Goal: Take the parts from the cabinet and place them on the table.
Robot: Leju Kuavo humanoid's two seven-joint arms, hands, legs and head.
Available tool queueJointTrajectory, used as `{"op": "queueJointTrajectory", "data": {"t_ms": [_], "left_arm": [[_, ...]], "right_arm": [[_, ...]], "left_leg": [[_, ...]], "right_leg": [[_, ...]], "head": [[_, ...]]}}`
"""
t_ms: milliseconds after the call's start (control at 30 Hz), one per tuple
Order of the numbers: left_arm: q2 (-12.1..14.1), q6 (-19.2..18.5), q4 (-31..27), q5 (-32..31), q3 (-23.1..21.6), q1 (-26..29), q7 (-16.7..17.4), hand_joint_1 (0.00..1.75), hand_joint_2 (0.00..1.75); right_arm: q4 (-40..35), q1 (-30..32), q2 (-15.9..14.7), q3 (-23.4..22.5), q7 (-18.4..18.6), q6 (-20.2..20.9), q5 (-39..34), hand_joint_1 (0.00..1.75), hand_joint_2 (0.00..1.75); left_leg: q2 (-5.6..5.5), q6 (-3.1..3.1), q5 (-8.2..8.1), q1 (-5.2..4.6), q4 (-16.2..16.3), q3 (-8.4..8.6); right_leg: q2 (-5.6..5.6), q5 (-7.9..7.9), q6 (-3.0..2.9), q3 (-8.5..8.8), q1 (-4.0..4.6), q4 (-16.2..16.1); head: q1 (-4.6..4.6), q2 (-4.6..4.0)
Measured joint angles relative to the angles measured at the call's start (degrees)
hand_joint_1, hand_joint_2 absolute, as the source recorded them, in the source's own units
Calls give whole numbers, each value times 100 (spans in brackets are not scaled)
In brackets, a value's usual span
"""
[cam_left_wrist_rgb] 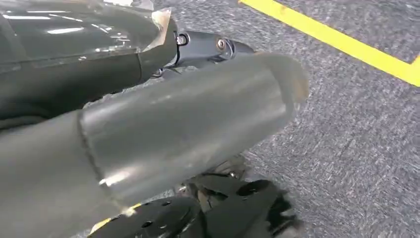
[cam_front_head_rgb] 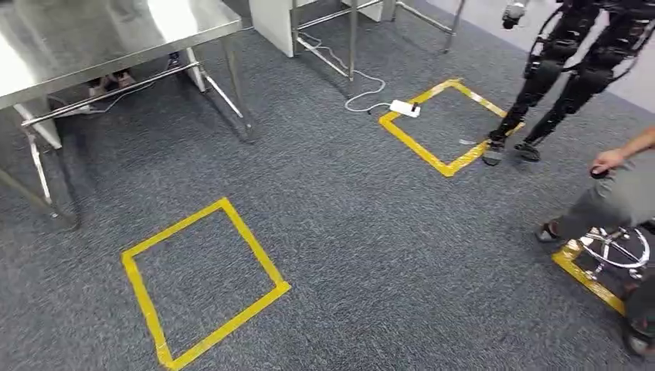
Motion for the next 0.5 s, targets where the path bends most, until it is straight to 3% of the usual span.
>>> {"op": "queueJointTrajectory", "data": {"t_ms": [33,67,100,167,200,233,267,333,367,400,433,467,500], "left_arm": [[0,-70,11,39,15,1,155,0,0],[-2,-129,17,52,26,0,344,0,0],[-4,-164,17,74,39,2,560,0,0],[-33,-181,17,103,88,21,1096,0,0],[-33,-183,17,111,116,21,1325,0,0],[-17,-186,17,116,138,24,1504,0,0],[-4,-198,20,116,157,40,1643,0,0],[7,-223,22,116,184,80,1759,0,0],[7,-227,24,114,190,93,1785,0,0],[9,-234,24,105,194,95,1801,0,0],[11,-244,24,87,197,93,1816,0,0],[11,-253,24,54,194,87,1833,0,0],[9,-260,24,26,194,84,1844,0,0]], "right_arm": [[0,-15,2,2,-4,24,-2,0,0],[0,-33,-2,2,-7,33,-2,0,0],[0,-24,-2,4,-6,46,-4,0,0],[0,1,-31,2,-6,136,-7,0,0],[0,8,-44,2,-6,164,-9,0,0],[0,7,-28,4,-4,203,-11,0,0],[0,-2,-24,4,-4,232,-11,0,0],[0,-20,-24,4,-4,234,-13,0,0],[0,-15,-24,4,-4,234,-13,0,0],[0,-3,-26,4,-4,236,-13,0,0],[0,6,-26,4,-4,236,-13,0,0],[0,8,-26,4,-4,236,-15,0,0],[0,2,-28,4,-7,236,-15,0,0]], "left_leg": [[-303,-5,-66,19,-172,55],[-213,-15,-70,21,-169,31],[-156,4,-66,-30,-171,29],[12,102,-19,-52,-223,37],[98,145,10,-40,-247,38],[156,186,18,-48,-252,29],[262,200,17,-68,-251,18],[464,205,17,-110,-249,-1],[554,206,16,-126,-248,-4],[633,207,16,-132,-249,-3],[698,207,15,-135,-249,2],[763,205,14,-137,-249,10],[822,203,13,-138,-249,26]], "right_leg": [[62,-14,27,-49,68,67],[116,-1,53,-91,60,70],[181,28,115,-159,40,39],[353,65,213,-239,59,23],[124,7,204,-254,26,126],[-209,-159,173,-388,67,377],[-416,-409,153,-632,58,862],[-492,-777,156,-1070,59,1820],[-493,-803,192,-1135,58,1994],[-499,-736,228,-1039,58,1852],[-517,-588,270,-808,60,1474],[-592,-390,304,-463,63,872],[-798,-234,305,-103,71,264]], "head": [[7,0],[29,0],[22,0],[22,0],[22,0],[70,0],[103,0],[98,0],[98,0],[96,0],[101,0],[101,0],[103,0]]}}
